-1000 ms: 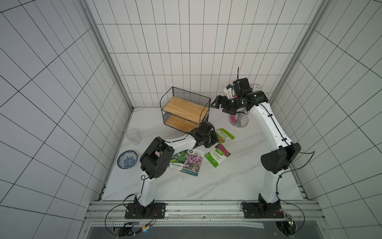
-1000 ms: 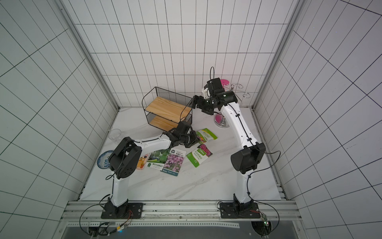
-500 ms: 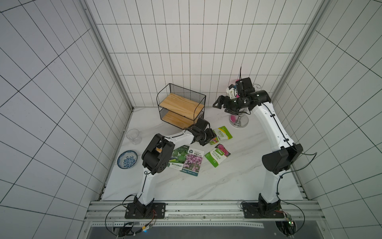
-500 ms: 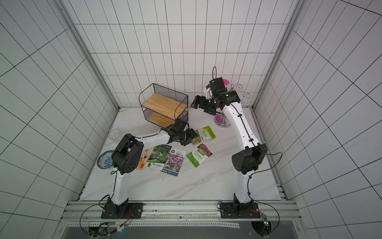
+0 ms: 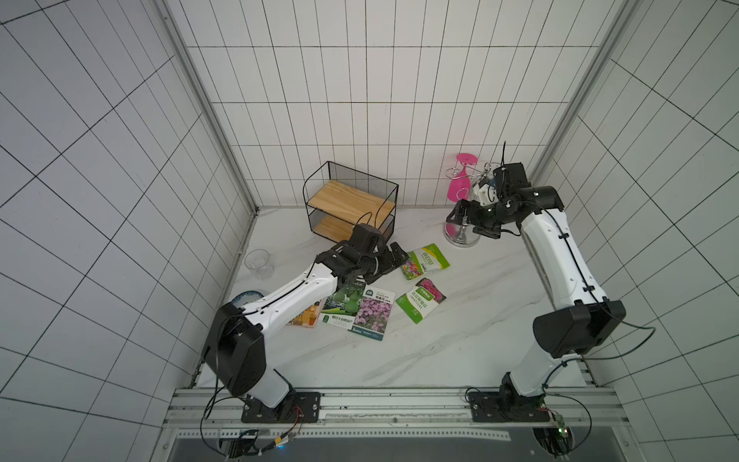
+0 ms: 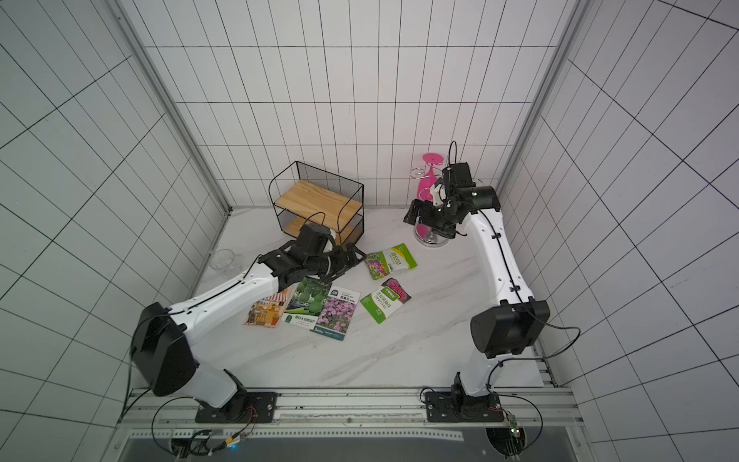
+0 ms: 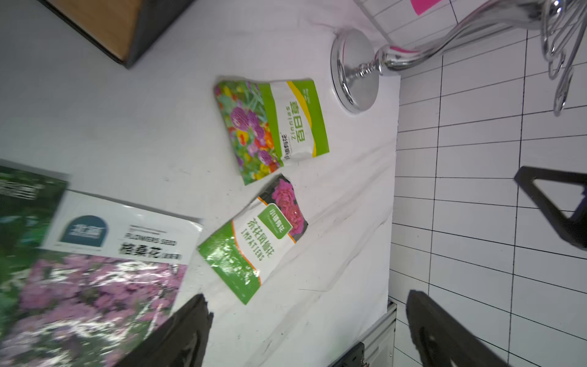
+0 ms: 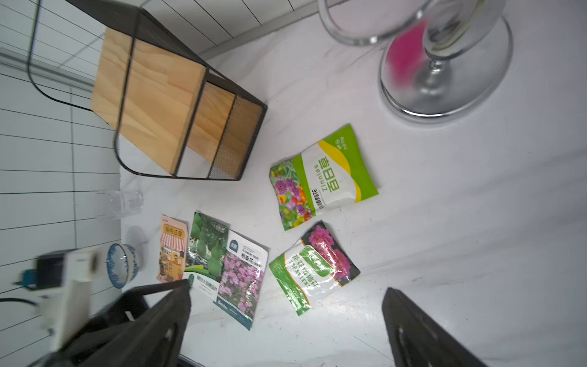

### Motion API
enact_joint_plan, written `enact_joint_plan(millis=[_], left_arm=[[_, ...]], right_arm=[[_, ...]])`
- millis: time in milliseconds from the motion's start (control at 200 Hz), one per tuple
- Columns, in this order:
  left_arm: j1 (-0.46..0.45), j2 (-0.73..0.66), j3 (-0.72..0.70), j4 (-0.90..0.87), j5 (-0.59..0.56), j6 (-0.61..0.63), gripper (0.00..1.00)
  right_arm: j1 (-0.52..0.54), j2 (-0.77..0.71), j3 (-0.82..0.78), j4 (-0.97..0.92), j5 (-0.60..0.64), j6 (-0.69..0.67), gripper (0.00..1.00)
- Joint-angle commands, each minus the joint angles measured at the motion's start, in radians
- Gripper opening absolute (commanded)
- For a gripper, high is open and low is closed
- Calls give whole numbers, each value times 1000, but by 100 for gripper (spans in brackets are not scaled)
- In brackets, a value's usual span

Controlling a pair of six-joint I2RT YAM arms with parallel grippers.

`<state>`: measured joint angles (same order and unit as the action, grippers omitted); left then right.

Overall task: Take the seed bag off the shelf
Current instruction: Reset both arms

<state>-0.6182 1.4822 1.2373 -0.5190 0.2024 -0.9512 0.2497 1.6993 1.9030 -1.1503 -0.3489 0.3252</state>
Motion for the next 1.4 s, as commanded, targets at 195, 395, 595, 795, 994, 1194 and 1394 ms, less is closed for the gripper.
enact_joint_plan(millis=[195,395,595,795,994,1194,1394], left_arm=[[450,-365,-255,-59,-191,334,98],[660,-398,-470,235,-311,475,98],[712,-314,-660,649,-448,619,98],[791,-96,-683,889,-378,622,99],[807,25,-669,1012,-231,671,98],[798,-42,-847,1284,-169,711,98],[696,152,-874,1586,-226,824,97]], right_arm=[[-109,-166,-462,131,123,-71,99],[-212,-155,-633,341,160,-122,99],[-238,-83,-714,564,310,-177,99],[-265,-58,-848,854,351,-187,99],[-297,-15,-1001,1230,207,-260,99],[-357,37,-1003,1305,164,-256,99],[-366,-7,-1060,1371,135,-262,99]])
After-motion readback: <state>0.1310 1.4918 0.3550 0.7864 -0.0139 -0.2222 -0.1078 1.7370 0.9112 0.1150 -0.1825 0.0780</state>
